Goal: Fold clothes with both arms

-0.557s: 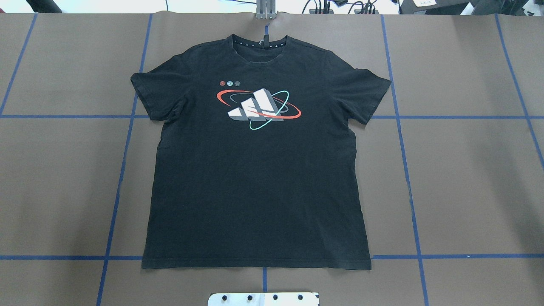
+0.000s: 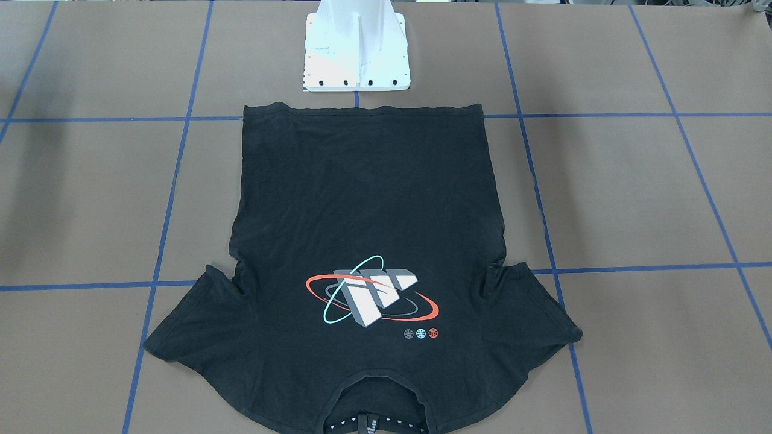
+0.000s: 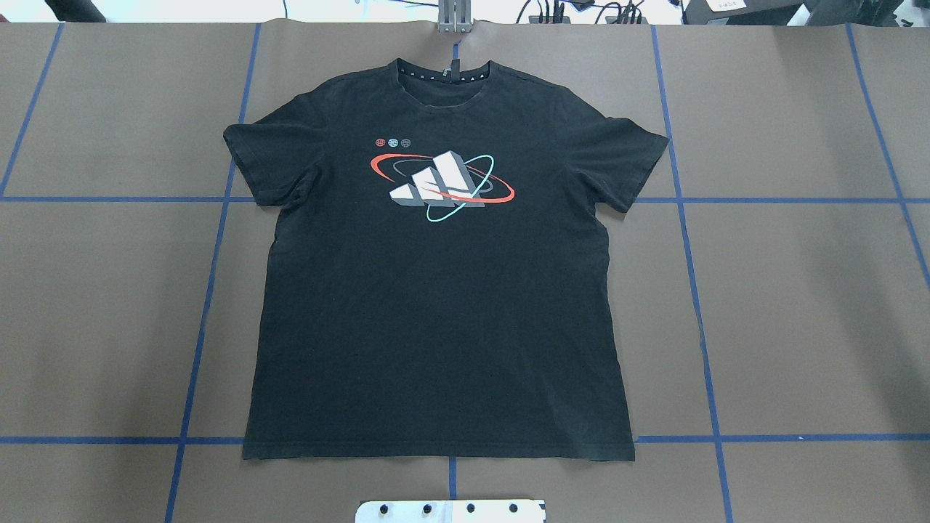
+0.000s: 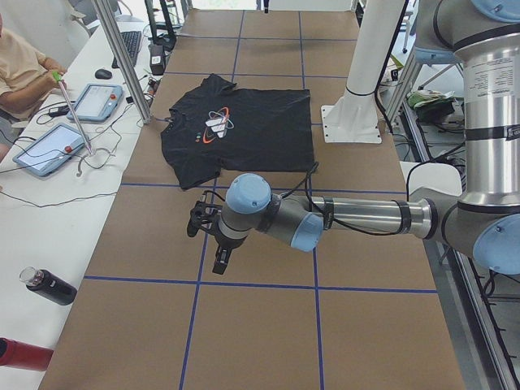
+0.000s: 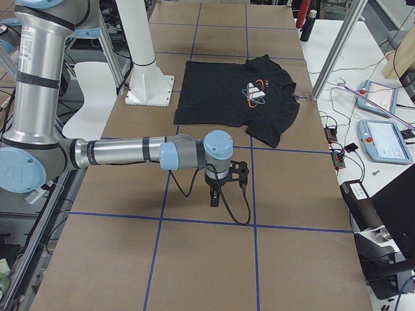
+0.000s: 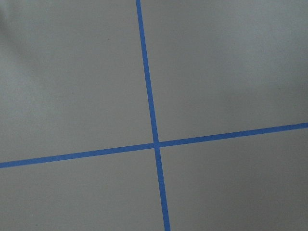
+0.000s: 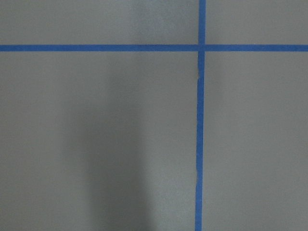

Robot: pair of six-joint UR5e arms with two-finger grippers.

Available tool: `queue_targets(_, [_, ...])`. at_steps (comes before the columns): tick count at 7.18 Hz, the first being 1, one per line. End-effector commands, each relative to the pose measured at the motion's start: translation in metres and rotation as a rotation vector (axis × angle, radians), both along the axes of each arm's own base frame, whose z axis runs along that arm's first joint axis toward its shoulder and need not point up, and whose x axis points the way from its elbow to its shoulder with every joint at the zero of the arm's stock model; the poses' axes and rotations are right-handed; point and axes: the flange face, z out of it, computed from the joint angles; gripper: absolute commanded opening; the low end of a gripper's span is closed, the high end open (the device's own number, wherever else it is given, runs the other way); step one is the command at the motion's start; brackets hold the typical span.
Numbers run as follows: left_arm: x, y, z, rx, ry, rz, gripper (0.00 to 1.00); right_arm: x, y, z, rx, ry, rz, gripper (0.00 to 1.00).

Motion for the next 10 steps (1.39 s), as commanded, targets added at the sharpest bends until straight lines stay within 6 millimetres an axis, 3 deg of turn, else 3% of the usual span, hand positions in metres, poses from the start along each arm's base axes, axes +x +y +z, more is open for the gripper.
queue_targets(1, [0.0,0.008,0.006,-0.008,0.002,0.001,0.99,-0.003,-0.004,-0.001,0.072,-0.003,-0.01,1.0])
queue_targets(3, [0.0,0.008,0.004,-0.004,0.003,-0.002,0.99,-0.031,-0.007,-0.005,0.116,-0.016,-0.071,1.0])
queue_targets(4, [0.0,0.008,0.004,-0.004,0.003,-0.001,0.99,-0.053,-0.032,-0.018,0.169,-0.022,-0.103,1.0])
queue_targets(6, [0.0,0.009,0.005,-0.006,0.003,0.0,0.99,-0.12,-0.15,-0.053,0.086,-0.047,-0.029,1.0])
queue_targets(7, [0.0,0.009,0.006,-0.007,0.002,0.001,0.99,-0.174,-0.191,-0.079,0.053,-0.043,-0.025,1.0])
queue_targets(8, [0.0,0.009,0.008,-0.013,0.003,-0.002,0.99,-0.21,-0.221,-0.105,0.076,-0.028,-0.012,1.0])
queue_targets(10, [0.0,0.009,0.011,-0.023,0.003,-0.006,0.99,-0.29,-0.241,-0.116,0.136,-0.061,0.049,0.96])
